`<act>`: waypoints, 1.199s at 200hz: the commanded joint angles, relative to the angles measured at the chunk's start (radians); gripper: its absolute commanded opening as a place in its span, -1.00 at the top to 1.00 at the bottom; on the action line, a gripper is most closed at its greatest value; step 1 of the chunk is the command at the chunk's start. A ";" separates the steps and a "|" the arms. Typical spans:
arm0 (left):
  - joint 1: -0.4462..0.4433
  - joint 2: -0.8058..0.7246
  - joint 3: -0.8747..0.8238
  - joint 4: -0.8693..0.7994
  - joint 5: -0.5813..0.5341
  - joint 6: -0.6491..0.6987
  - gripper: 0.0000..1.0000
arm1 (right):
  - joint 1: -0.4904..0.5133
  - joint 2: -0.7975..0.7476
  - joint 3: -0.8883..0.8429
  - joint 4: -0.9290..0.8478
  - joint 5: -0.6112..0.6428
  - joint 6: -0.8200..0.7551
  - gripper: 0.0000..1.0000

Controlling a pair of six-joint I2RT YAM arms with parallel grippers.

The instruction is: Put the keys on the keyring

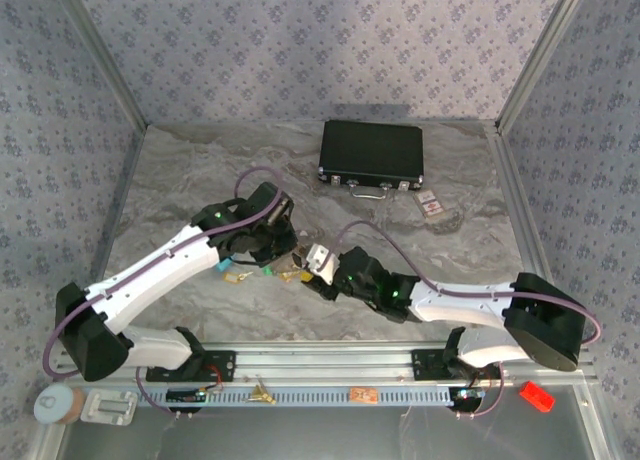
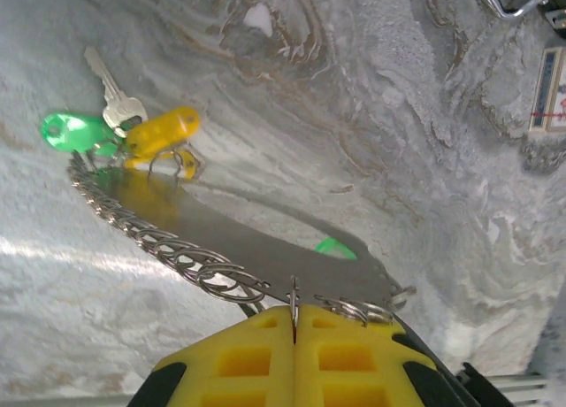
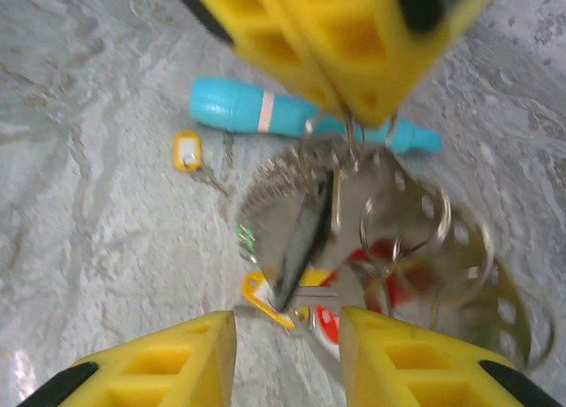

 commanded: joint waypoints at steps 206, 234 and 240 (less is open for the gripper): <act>0.015 0.001 0.021 -0.025 0.072 -0.150 1.00 | -0.006 0.055 0.061 0.159 0.028 -0.091 0.10; 0.014 -0.003 0.017 -0.023 0.072 -0.154 1.00 | -0.012 0.069 0.061 0.142 0.020 -0.092 0.30; 0.013 -0.005 0.014 -0.022 0.073 -0.156 1.00 | -0.012 0.070 0.061 0.138 0.017 -0.092 0.36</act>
